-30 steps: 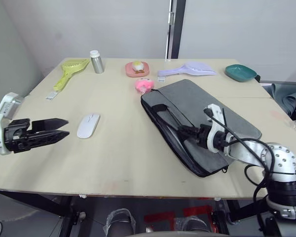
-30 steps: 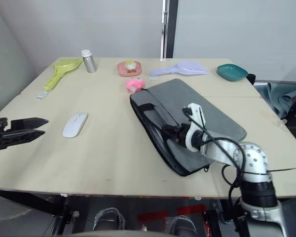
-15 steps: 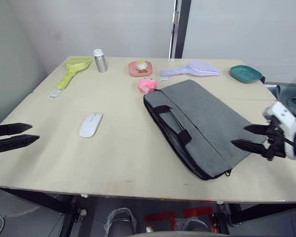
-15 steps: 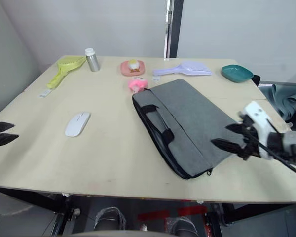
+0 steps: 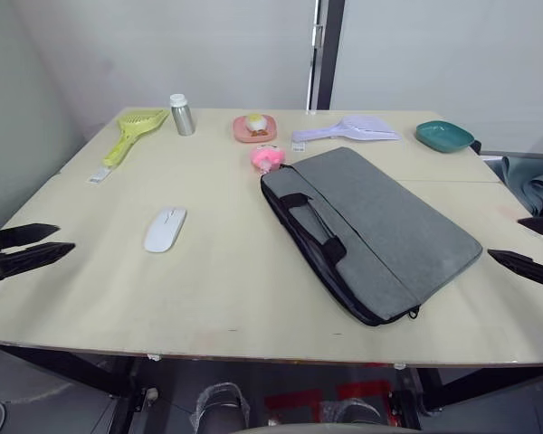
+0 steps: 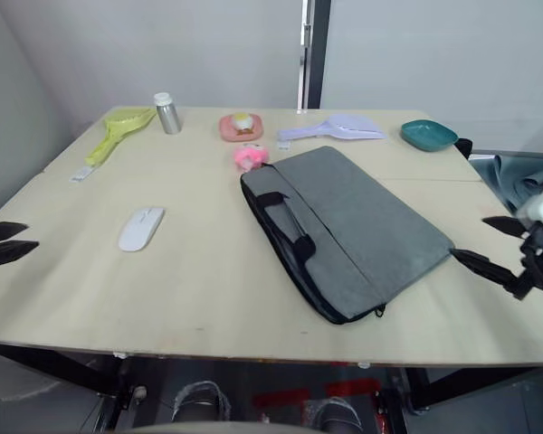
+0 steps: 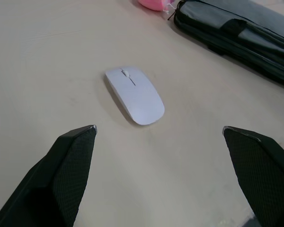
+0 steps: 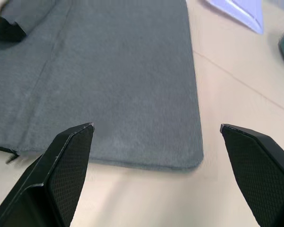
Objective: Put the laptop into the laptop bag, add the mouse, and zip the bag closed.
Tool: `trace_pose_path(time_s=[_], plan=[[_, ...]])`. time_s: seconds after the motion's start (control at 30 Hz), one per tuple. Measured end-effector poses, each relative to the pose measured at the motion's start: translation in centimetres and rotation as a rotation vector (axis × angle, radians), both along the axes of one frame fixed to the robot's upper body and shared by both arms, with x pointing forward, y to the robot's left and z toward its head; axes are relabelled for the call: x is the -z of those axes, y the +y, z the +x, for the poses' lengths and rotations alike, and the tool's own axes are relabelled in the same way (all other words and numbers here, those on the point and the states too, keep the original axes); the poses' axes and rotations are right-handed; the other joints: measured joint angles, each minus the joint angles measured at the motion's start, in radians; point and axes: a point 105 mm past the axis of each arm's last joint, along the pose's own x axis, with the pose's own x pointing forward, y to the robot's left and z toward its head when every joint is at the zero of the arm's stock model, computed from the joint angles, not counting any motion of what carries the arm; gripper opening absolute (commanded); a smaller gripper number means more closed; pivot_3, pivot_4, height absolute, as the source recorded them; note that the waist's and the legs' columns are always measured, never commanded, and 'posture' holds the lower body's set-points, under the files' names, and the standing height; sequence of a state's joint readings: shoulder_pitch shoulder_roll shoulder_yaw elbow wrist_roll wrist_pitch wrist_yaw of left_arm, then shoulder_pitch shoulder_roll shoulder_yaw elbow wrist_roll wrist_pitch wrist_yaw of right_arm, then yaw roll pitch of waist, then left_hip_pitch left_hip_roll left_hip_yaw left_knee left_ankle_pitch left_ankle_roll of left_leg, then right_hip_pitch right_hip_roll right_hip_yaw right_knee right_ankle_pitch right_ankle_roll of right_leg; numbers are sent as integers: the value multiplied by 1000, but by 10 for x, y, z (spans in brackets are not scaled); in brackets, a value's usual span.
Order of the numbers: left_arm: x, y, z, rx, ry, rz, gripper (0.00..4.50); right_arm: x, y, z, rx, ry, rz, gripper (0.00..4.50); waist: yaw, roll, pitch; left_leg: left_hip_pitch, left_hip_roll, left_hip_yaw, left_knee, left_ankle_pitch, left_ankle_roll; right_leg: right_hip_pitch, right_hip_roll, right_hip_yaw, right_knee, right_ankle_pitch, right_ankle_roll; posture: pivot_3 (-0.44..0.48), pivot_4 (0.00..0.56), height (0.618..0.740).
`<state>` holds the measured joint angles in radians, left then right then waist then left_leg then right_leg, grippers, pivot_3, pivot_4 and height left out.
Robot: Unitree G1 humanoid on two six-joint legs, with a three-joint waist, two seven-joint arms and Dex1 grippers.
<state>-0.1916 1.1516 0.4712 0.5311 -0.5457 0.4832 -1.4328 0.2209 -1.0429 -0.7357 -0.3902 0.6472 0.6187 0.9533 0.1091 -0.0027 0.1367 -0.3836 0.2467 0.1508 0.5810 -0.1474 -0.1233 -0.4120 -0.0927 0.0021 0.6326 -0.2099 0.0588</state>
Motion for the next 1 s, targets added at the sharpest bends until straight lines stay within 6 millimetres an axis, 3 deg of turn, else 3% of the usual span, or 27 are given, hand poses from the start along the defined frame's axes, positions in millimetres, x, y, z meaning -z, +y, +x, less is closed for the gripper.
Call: trace_pose_path(time_s=[0.17, 0.3, 0.5, 0.8, 1.0], plan=[[18, -34, 34, 19, -41, 10, 4500, -54, 107, 9, -384, -205, 106, 4478, -19, 1, 0, 2, 0, -1, 4, 0, 0, -1, 1, 3, 9, 0, -2, 0, 150, 740], [32, -49, 50, -21, -39, 51, 4500, -67, 154, 1, -540, -221, 136, 4478, -10, 1, -1, -1, 0, -2, 6, 1, 0, -1, 2, 1, 8, -1, -3, 0, 150, 740], [40, -46, 74, -178, -51, 124, 4500, -67, 171, -10, -607, -185, 204, 4478, 8, -1, -1, -5, -1, -5, 7, 0, 0, -1, 1, -2, 5, -2, -4, 0, 150, 740], [51, -80, 92, -158, -35, 92, 4500, -54, 165, -8, -564, -135, 229, 4478, 7, -1, -1, -2, -1, -5, 9, 0, -1, 0, 1, -1, 9, -2, -4, 0, 150, 740], [56, -77, 105, -259, -27, 135, 4500, -50, 157, -10, -511, -135, 233, 4478, 6, -1, -1, -3, -1, -5, 9, 0, -1, 0, 1, -1, 8, -2, -4, 0, 150, 740]])
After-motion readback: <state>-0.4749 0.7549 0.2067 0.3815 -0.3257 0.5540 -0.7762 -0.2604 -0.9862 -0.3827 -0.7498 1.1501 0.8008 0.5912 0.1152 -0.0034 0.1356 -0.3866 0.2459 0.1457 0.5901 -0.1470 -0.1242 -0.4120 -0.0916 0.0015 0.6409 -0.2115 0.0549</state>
